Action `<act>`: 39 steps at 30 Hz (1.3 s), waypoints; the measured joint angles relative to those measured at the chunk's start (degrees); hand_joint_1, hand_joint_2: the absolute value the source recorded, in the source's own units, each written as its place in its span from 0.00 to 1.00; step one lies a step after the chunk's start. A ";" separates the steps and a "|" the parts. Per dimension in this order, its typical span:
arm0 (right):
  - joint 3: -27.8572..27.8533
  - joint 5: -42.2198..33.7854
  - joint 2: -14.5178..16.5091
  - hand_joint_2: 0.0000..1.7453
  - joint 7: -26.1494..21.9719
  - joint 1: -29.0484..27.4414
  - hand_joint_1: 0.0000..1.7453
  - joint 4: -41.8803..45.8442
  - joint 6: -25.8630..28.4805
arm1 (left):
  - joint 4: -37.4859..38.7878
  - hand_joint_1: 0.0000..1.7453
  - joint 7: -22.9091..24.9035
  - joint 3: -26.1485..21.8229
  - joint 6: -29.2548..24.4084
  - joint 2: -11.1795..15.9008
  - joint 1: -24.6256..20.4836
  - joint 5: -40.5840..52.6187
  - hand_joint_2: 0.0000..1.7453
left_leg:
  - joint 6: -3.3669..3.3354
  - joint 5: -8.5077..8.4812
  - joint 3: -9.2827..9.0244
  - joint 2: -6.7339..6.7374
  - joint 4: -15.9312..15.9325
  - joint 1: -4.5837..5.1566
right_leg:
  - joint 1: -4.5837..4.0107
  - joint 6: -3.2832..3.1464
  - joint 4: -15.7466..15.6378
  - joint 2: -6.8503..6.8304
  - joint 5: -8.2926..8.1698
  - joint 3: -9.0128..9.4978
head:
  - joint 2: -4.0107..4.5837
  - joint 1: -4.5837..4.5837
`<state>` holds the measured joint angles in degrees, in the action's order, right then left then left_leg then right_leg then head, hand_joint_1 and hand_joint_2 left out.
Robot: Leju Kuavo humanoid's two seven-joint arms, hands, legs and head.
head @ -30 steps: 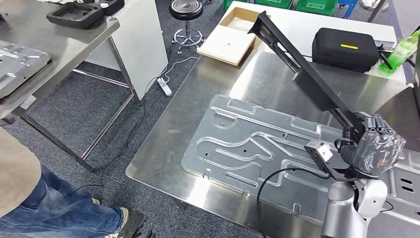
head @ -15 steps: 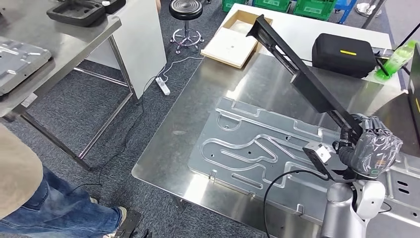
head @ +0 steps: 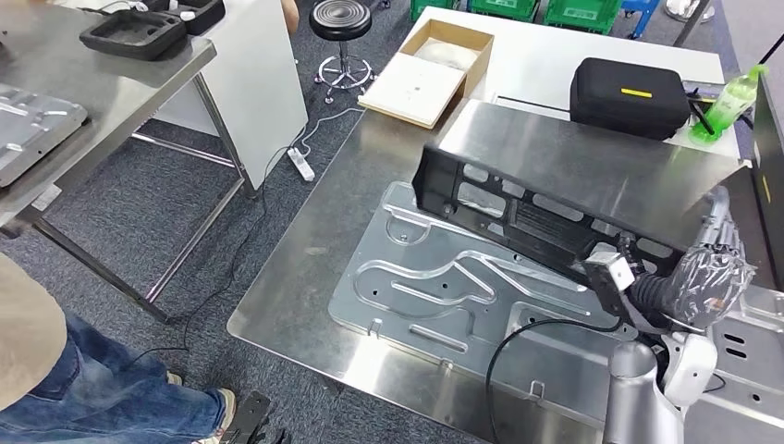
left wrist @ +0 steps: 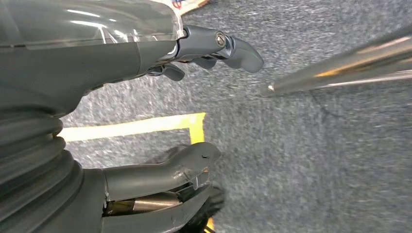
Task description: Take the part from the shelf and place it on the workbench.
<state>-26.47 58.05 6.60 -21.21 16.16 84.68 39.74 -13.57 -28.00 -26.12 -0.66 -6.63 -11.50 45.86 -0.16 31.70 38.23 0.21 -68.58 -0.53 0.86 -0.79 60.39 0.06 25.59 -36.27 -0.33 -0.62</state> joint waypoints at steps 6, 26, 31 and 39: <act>6.99 -10.50 -4.63 0.50 6.18 -0.37 0.00 -3.20 -4.26 | 0.00 0.00 -0.20 0.00 0.01 0.12 0.47 -0.84 1.00 | -0.75 -2.92 -1.05 0.00 1.78 0.13 | -0.64 -0.21 0.07 0.26 0.04 0.22 | 0.00 0.02; 12.16 -67.26 -13.60 1.00 13.99 4.69 0.00 -18.23 -36.82 | 0.00 0.00 0.36 0.00 -0.08 0.43 0.56 -2.13 1.00 | -1.64 -5.90 -4.22 0.10 9.44 0.20 | 0.89 3.21 0.84 -0.19 0.64 0.85 | 0.00 -0.07; 12.84 -71.59 -14.61 1.00 15.35 5.75 0.00 -19.65 -39.03 | 0.00 0.00 0.52 0.00 -0.18 0.49 0.51 -2.21 1.00 | -0.04 -4.80 -3.73 0.15 8.15 -0.01 | 0.37 1.21 -0.73 0.00 0.50 1.48 | 0.00 -0.03; 16.29 -65.62 -15.85 0.00 6.41 5.40 0.00 -19.68 -28.66 | 0.00 0.00 0.39 0.05 -0.60 0.51 0.84 -2.53 1.00 | -0.71 -2.81 -0.31 0.06 0.35 0.06 | -0.60 -0.01 -0.72 0.02 0.46 1.64 | 0.00 -0.02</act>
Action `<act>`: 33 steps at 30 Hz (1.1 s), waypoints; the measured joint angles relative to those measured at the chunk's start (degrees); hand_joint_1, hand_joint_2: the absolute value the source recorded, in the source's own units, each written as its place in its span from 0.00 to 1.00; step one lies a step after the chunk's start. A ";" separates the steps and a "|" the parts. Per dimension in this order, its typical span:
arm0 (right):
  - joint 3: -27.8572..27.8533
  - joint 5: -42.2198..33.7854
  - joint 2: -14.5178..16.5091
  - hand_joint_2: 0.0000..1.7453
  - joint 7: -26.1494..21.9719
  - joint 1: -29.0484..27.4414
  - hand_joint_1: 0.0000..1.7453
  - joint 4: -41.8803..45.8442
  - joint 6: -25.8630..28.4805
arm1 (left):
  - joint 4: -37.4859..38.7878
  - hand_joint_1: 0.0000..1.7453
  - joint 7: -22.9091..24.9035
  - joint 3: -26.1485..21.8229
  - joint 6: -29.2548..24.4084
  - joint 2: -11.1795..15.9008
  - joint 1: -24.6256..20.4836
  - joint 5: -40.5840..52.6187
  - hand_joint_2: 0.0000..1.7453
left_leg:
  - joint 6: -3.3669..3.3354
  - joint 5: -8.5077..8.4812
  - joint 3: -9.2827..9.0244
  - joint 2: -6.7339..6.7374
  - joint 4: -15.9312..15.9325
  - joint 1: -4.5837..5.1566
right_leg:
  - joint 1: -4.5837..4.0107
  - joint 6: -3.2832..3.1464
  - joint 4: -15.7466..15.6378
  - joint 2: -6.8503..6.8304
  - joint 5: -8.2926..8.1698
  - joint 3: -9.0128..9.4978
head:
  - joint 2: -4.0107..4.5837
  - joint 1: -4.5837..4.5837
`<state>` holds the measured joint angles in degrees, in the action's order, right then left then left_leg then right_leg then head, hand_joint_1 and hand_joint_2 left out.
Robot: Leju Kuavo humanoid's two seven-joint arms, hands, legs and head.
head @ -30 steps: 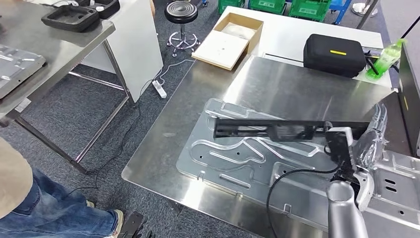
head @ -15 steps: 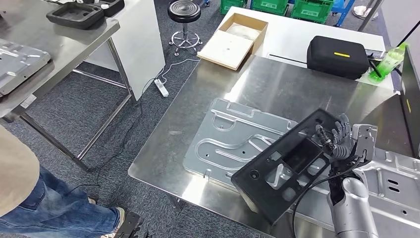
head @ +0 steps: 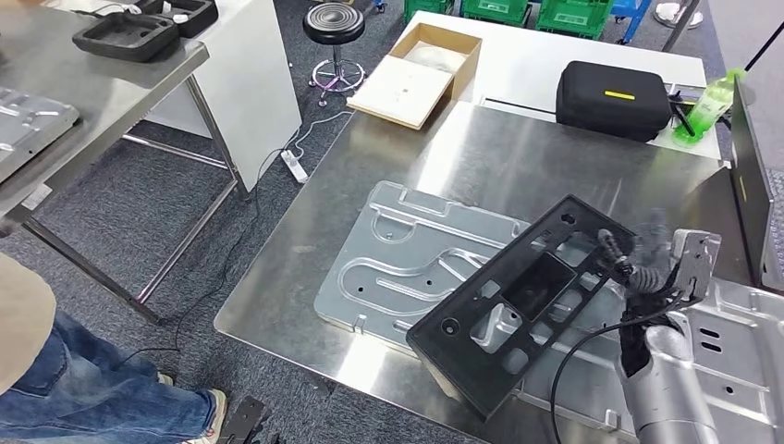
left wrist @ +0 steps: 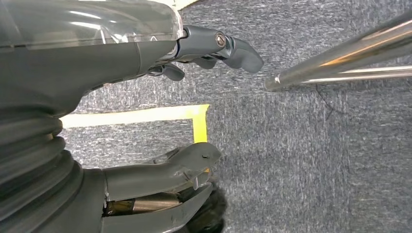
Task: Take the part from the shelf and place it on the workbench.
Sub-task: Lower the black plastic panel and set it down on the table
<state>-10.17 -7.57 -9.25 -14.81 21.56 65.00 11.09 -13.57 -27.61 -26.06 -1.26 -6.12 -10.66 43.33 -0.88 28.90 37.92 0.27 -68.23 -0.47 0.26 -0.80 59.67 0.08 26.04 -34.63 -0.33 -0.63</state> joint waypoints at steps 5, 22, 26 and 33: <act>2.76 17.54 1.75 0.00 -5.49 -2.54 0.00 8.58 11.13 | 0.00 0.00 -0.61 0.24 -0.11 -0.01 -0.01 -0.01 1.00 | -0.83 -2.44 -4.11 -0.04 8.74 0.58 | -0.13 1.01 0.07 0.19 -0.07 -0.26 | 0.00 -0.02; 7.26 69.48 8.29 0.00 -10.47 -9.16 0.00 30.61 28.84 | 0.00 0.00 -0.14 2.07 0.39 -0.63 -0.59 0.97 0.00 | 1.00 -2.58 -3.75 -2.51 8.84 -0.46 | 1.19 1.32 0.07 1.35 0.08 -0.27 | 0.00 -0.02; 7.53 72.89 9.74 0.00 -11.99 -9.53 0.00 33.31 28.89 | 0.00 0.00 -0.08 2.46 0.52 -0.66 -0.67 0.99 0.00 | 1.40 3.33 1.48 -1.20 -2.40 -0.56 | 0.72 -0.06 -0.32 -0.77 0.05 0.02 | 0.00 0.08; 9.30 76.36 10.86 0.00 -11.89 -9.70 0.00 35.89 28.90 | 0.00 0.00 -0.02 2.86 0.60 -0.72 -0.79 0.81 0.00 | -0.11 -2.46 -3.51 2.39 7.59 0.35 | -0.30 0.06 -0.02 -4.00 0.53 0.42 | 0.00 0.08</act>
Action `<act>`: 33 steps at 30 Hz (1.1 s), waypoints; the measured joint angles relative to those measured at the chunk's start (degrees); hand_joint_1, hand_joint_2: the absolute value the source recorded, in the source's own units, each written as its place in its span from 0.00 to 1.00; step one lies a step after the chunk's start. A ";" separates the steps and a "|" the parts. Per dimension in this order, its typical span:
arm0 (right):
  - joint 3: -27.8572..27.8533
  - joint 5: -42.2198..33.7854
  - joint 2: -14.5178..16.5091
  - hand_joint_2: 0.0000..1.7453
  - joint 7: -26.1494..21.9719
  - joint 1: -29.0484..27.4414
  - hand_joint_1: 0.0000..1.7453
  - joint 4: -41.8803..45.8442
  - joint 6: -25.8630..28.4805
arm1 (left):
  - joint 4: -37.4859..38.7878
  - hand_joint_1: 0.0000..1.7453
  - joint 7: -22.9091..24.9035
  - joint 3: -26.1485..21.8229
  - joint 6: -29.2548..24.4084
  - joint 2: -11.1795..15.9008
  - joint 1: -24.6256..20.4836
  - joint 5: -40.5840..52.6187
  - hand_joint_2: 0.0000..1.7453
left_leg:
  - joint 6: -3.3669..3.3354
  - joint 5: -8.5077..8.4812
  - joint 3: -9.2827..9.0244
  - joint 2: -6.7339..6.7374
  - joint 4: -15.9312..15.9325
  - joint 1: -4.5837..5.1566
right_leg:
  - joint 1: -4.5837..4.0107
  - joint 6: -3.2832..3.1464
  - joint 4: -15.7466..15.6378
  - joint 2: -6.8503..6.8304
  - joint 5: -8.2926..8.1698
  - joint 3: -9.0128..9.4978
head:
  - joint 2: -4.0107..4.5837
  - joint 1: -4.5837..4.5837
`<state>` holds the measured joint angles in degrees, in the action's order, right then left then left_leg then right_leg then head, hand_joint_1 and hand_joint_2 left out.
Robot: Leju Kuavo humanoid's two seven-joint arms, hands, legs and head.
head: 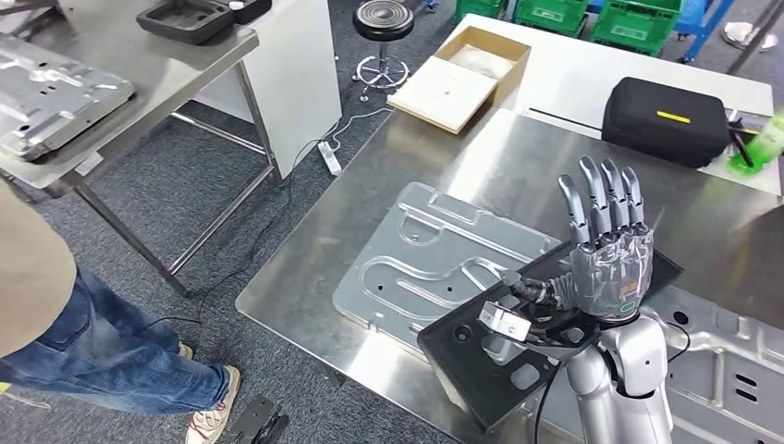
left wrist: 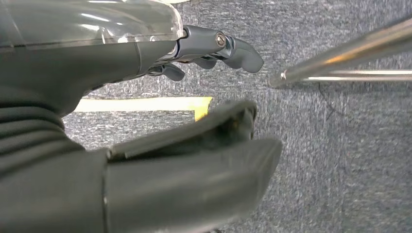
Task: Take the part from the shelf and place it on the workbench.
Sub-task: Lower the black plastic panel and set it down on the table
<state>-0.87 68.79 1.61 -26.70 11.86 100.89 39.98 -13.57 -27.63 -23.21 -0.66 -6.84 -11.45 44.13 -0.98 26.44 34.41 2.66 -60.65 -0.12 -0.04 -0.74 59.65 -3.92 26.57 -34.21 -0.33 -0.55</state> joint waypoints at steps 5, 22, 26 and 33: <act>1.23 1.31 0.02 0.00 0.97 0.29 0.00 1.07 0.03 | 0.00 0.00 -0.01 0.23 0.07 -0.12 0.01 -0.34 0.00 | -1.31 -0.82 -0.70 -1.47 2.23 0.08 | 0.06 1.31 1.22 -0.41 1.31 -0.17 | 0.00 -0.03; 4.60 4.94 -1.15 0.00 3.74 2.66 0.00 1.98 0.06 | 0.00 0.00 0.34 0.46 0.00 -0.70 0.02 -0.81 0.00 | 1.08 1.82 2.84 -5.98 -3.61 -0.65 | 1.31 0.28 -1.20 4.69 -0.33 0.95 | 0.00 0.23; 5.31 5.51 -1.57 0.00 4.44 2.90 0.00 1.97 0.06 | 0.00 0.00 0.35 0.61 0.00 -0.79 0.01 -0.81 0.00 | 1.38 4.96 7.43 -3.36 -12.97 -0.64 | 0.86 -0.18 -1.17 1.52 -0.10 1.02 | 0.00 0.32; 6.29 5.37 -2.10 0.00 5.30 3.80 0.00 1.97 0.06 | -0.02 0.00 0.34 0.72 -0.09 -0.79 -0.24 -0.83 0.00 | -0.43 -1.09 -0.04 0.39 1.97 0.42 | 0.17 1.16 -0.83 -2.71 0.61 1.48 | 0.00 0.24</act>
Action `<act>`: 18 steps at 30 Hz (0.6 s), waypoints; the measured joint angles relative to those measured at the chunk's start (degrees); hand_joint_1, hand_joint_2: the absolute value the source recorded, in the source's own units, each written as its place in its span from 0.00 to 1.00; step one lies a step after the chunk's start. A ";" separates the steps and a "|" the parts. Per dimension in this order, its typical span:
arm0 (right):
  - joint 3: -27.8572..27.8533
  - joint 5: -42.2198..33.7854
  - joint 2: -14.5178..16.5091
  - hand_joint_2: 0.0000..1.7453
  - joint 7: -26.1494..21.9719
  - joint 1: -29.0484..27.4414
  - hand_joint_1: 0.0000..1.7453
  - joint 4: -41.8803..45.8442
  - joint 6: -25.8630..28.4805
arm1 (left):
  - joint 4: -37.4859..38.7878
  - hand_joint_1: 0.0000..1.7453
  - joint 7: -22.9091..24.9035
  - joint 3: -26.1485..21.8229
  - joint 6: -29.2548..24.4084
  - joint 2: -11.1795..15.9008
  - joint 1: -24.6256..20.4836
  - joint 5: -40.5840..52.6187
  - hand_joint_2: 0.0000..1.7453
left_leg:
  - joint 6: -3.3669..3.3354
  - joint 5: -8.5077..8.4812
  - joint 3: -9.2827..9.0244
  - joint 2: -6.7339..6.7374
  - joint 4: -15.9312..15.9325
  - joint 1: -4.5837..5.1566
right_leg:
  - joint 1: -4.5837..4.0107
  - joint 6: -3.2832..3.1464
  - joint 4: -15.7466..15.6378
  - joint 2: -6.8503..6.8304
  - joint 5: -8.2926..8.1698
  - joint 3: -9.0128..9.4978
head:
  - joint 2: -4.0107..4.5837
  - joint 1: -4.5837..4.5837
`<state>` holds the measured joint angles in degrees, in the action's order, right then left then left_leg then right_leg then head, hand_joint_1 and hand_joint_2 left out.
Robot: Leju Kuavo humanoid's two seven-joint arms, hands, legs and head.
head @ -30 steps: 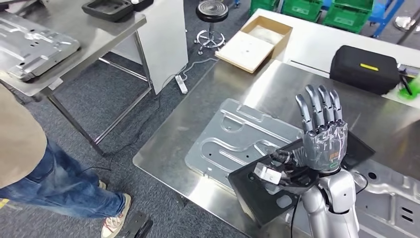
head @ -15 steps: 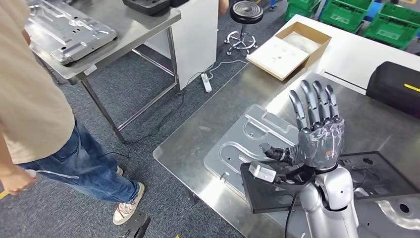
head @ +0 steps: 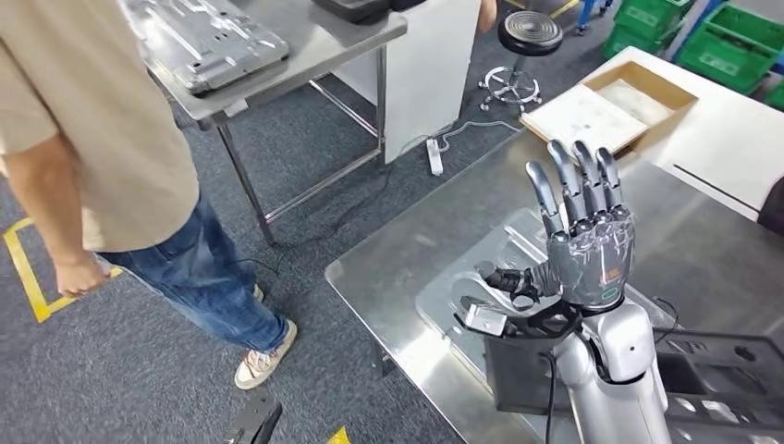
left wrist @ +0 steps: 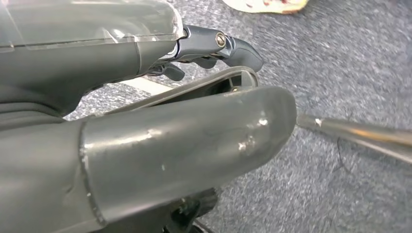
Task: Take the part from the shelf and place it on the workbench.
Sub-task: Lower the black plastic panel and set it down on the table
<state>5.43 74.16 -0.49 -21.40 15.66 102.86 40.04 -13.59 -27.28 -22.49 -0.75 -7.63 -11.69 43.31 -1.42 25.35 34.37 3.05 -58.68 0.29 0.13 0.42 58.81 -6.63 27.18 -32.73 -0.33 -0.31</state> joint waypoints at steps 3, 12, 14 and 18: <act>0.61 -0.02 -0.28 0.00 0.39 0.45 0.00 0.00 0.01 | 0.01 0.00 0.00 0.02 -0.02 0.00 0.19 -0.01 0.00 | -1.00 -0.62 -0.20 -1.88 0.69 -0.34 | 0.39 0.97 2.02 1.77 1.74 -0.60 | 0.00 0.01; 1.93 -0.02 -1.51 0.00 0.61 0.62 0.00 -0.04 0.02 | 0.02 0.00 -0.01 0.13 -0.02 -0.17 0.11 -0.07 0.00 | -1.25 -0.81 0.04 -8.16 0.15 -0.36 | 0.69 0.60 3.82 9.16 0.00 -2.64 | 0.00 -0.01; 2.54 0.09 -1.77 0.00 0.69 0.83 0.00 -0.03 0.02 | 0.01 0.00 -0.01 0.17 -0.02 -0.26 0.09 -0.09 0.00 | -0.67 -0.89 0.42 -9.28 0.07 -0.46 | 0.58 0.23 0.50 10.34 -0.68 -1.30 | 0.00 -0.01; 4.13 0.20 -1.98 0.00 1.01 1.44 0.00 -0.02 0.02 | 0.02 0.00 0.00 0.18 -0.15 -0.20 0.33 -0.15 0.00 | 0.76 0.12 1.39 -8.42 -1.36 -0.58 | 0.81 -0.92 -0.75 8.07 -1.21 -0.49 | 0.00 0.07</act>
<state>9.55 74.36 -2.48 -20.39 17.10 102.84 40.06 -13.57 -27.28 -22.31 -0.90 -7.82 -11.36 43.16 -0.66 25.47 35.75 -5.37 -60.04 -0.28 0.94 -0.50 58.06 1.44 25.96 -33.22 -0.33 -0.24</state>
